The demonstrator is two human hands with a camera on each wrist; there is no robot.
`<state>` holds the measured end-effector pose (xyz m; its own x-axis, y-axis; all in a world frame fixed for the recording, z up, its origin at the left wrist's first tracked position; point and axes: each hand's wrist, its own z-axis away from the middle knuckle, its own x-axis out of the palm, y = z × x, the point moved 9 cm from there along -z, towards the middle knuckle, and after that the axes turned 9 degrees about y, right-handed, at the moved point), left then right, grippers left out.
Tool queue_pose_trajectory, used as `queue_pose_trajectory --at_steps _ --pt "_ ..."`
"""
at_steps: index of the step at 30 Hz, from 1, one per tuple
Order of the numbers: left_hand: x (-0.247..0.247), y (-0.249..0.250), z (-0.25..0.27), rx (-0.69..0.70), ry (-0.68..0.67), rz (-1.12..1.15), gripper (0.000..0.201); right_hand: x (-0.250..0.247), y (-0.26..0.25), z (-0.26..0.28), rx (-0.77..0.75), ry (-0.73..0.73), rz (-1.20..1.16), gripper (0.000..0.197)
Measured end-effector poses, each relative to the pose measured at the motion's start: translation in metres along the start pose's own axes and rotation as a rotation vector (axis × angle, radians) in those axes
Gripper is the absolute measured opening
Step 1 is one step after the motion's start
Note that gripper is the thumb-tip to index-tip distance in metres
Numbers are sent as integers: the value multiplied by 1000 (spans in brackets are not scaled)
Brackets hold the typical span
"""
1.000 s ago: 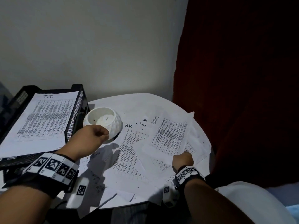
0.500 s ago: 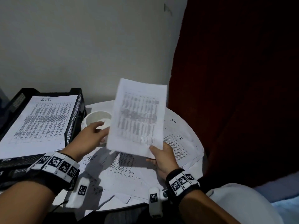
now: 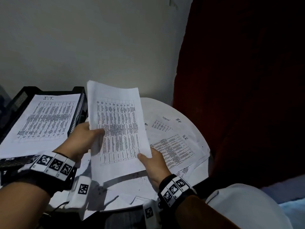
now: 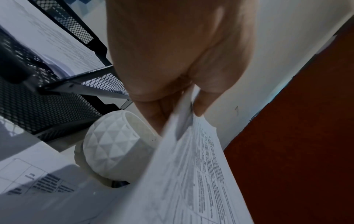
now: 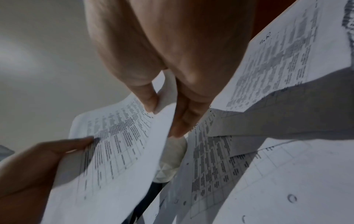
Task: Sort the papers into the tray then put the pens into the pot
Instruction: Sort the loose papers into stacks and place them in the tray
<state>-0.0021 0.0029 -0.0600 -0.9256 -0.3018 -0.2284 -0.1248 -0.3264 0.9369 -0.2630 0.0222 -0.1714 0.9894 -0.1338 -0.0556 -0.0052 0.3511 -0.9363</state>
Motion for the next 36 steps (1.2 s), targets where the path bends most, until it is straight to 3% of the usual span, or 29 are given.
queue_pose_trajectory --at_steps 1,3,6,9,14,16,19,21,27,31,36 --pt "-1 -1 -3 7 20 -18 16 -9 2 -5 22 61 -21 23" --pt "-6 1 -8 39 69 -72 12 -45 16 -18 125 257 -82 32" --pt "-12 10 -11 98 111 -137 13 -112 36 -23 261 618 -85 65" --pt "-13 10 -14 105 116 -154 14 -155 59 -27 393 750 38 84" --pt "-13 5 -15 92 75 -182 14 -191 142 -94 497 690 228 85" --pt "-14 4 -16 98 69 -201 14 -173 105 -67 506 638 240 67" --pt "-18 3 -17 101 77 -223 16 -158 59 -45 396 591 254 23" --pt "-18 3 -16 97 80 -244 16 -160 53 -43 352 606 220 11" --pt "-20 1 -14 99 94 -328 12 -172 25 -31 166 891 -114 46" --pt "-26 -1 -15 93 122 -349 7 -136 -20 -34 -68 679 -69 62" --pt "-36 4 -15 100 185 -351 7 -97 -85 -21 -261 429 -132 63"
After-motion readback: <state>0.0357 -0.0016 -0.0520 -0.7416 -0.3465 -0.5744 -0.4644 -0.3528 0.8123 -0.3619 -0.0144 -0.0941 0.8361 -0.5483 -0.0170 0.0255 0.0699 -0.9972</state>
